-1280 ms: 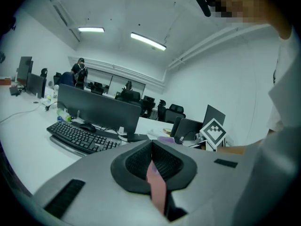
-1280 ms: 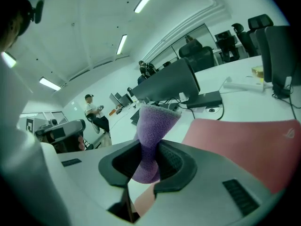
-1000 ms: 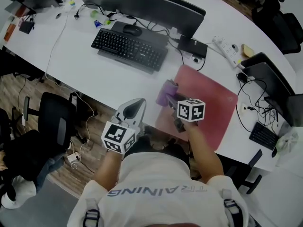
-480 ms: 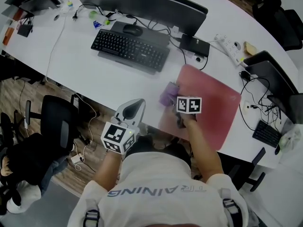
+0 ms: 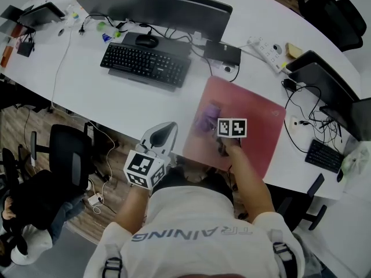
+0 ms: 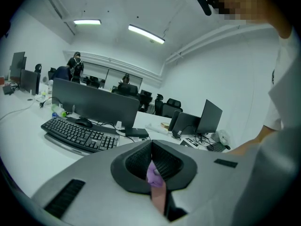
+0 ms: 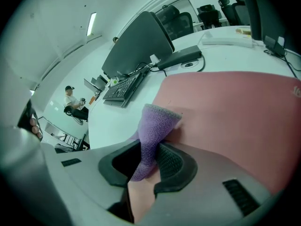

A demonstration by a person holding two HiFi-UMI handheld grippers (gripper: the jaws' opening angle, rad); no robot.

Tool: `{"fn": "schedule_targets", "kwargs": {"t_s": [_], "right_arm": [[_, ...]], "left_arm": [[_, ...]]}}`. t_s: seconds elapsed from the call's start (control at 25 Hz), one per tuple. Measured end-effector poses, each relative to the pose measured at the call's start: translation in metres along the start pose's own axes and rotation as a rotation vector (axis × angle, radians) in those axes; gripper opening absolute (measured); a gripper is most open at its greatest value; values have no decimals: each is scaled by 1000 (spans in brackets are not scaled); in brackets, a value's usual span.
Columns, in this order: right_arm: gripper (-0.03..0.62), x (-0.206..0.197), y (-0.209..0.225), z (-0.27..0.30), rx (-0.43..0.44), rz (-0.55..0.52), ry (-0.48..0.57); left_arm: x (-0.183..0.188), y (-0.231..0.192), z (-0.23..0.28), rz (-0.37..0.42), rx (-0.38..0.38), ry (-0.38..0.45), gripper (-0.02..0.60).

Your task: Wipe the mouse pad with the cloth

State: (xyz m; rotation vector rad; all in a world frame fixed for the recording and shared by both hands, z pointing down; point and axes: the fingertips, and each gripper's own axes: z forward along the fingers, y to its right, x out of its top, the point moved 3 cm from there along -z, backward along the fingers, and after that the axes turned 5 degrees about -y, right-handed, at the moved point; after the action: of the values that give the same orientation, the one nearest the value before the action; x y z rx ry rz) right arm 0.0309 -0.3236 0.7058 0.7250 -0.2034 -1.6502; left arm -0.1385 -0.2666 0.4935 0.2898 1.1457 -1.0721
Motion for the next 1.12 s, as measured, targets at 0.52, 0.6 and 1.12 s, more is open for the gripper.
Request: {"fn": "schedule_targets", "kwargs": {"t_s": [0.52,0.6,1.12], "right_arm": [[107,-31,81,-69,-38,52,16],[109,-37,93,-79,-44,63,19],[109,-75,175,-150,-80,149,70]], "left_arm": [[0,81,43,27,-60,-7,31],[-1,94,49,33,-70,-9,31],[-4,164,78,69,-113,-11,31]]}}
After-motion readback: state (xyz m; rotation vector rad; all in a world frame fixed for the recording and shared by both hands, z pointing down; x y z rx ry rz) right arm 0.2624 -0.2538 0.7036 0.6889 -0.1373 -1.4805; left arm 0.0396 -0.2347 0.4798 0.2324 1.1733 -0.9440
